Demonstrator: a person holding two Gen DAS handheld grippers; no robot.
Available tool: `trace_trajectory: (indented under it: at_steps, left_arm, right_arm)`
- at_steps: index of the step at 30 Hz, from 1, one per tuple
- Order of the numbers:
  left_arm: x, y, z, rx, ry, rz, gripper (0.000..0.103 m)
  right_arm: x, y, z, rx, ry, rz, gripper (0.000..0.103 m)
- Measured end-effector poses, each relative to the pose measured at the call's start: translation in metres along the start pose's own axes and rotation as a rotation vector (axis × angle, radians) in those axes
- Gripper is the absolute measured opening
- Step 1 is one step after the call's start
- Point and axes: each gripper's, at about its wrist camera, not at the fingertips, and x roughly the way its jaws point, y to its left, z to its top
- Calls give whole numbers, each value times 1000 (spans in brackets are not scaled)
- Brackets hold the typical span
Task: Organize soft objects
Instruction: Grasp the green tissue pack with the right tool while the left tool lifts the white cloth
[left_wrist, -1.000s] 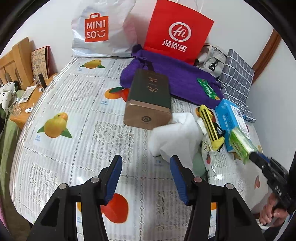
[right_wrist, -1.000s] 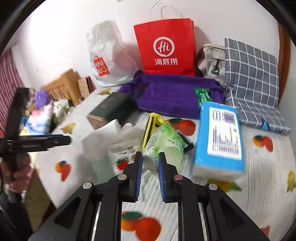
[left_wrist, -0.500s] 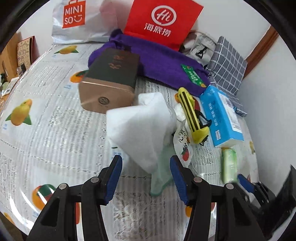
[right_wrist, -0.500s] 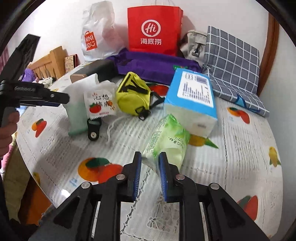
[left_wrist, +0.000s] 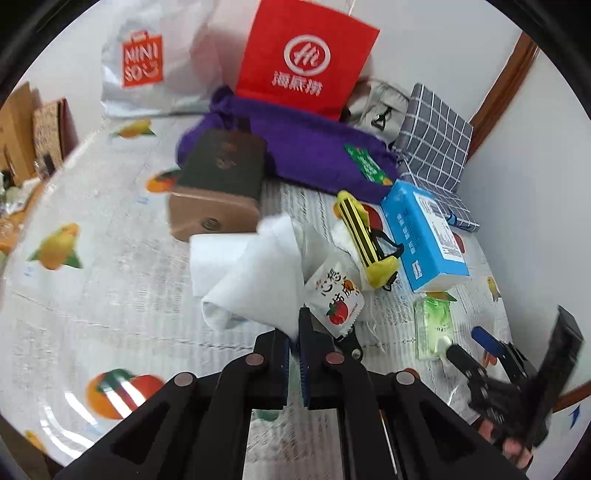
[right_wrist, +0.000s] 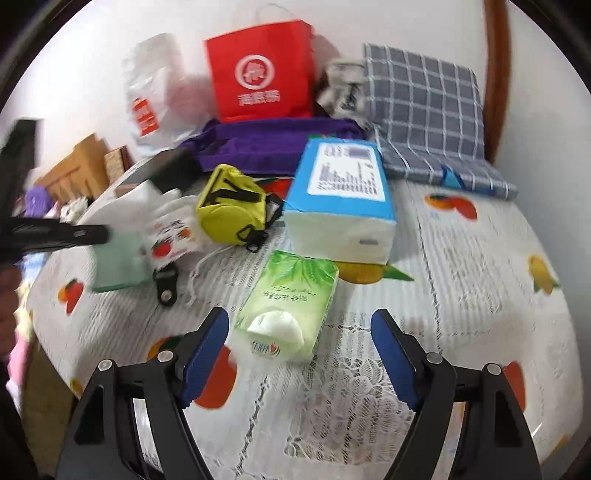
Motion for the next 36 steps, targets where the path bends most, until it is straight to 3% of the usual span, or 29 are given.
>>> trace_trajectory:
  at_steps: [7, 10, 13, 14, 15, 18, 22, 25, 28, 30, 32, 34, 36]
  left_arm:
    - [-25, 28, -13, -1, -11, 98, 5]
    - [-12, 35, -22, 26, 35, 127, 5]
    - [3, 35, -30, 42, 63, 108, 6]
    - [7, 34, -31, 45, 71, 96, 11]
    - [11, 33, -33, 46, 79, 81, 25]
    - [21, 26, -35, 61, 71, 68, 53]
    - [40, 14, -34, 50, 78, 57, 63]
    - [57, 8, -35, 54, 90, 119, 62]
    - [59, 2, -38, 76, 36, 183, 60]
    - [56, 4, -37, 57, 6, 173, 27]
    - [55, 10, -35, 27, 14, 114, 14]
    - [53, 15, -35, 5, 26, 70, 11]
    - [46, 13, -35, 20, -1, 89, 10]
  right_arm:
    - [26, 5, 2, 58, 49, -21, 79]
    - [36, 10, 1, 49, 61, -38, 79]
    - [40, 11, -2, 65, 52, -24, 78]
    - [41, 10, -3, 69, 51, -17, 77]
    - [40, 10, -4, 68, 43, -14, 75]
    - [39, 11, -4, 54, 42, 0, 59]
    - [37, 12, -6, 39, 41, -10, 58]
    - [35, 8, -8, 49, 39, -4, 57]
    - [31, 3, -12, 58, 40, -6, 56]
    - [27, -2, -16, 60, 42, -12, 56]
    - [23, -6, -18, 65, 45, -15, 55]
    - [19, -11, -21, 75, 47, -15, 55]
    - [15, -14, -22, 83, 45, -14, 53]
